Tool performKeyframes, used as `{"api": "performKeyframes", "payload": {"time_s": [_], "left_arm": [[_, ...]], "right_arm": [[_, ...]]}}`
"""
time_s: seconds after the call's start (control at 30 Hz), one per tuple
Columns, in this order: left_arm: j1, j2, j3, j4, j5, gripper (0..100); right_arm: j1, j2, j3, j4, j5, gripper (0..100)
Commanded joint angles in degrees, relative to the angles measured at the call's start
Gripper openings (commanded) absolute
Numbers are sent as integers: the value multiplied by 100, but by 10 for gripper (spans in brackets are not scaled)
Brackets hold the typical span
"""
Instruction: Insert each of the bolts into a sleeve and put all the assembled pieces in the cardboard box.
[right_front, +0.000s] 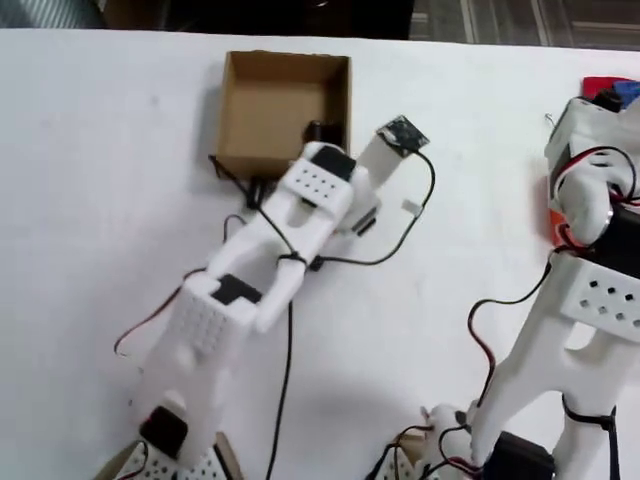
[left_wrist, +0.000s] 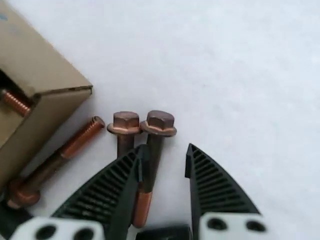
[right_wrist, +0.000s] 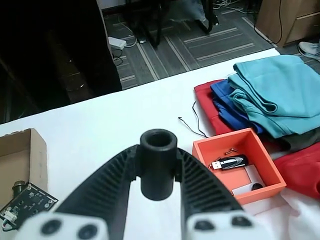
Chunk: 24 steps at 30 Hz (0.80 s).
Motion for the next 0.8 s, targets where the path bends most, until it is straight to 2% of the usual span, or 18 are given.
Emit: {"api": "performKeyframes", "payload": {"time_s": [0.0, 0.2, 0.5, 0.57, 0.63, 0.77], "left_arm": [[53, 141, -479, -18, -26, 145], [18, 466, -769, 378, -26, 143], [-26, 545, -822, 563, -53, 142], [35, 545, -822, 598, -62, 111], [97, 545, -822, 615, -62, 27], [202, 510, -822, 615, -44, 25]], "right_arm": [[110, -40, -273, -171, -53, 22], [110, -48, -273, -171, -53, 22], [92, -48, -273, -163, -53, 22], [84, -48, -273, -163, -53, 22], [84, -48, -273, -154, -53, 22], [75, -48, -264, -154, -53, 22]]}}
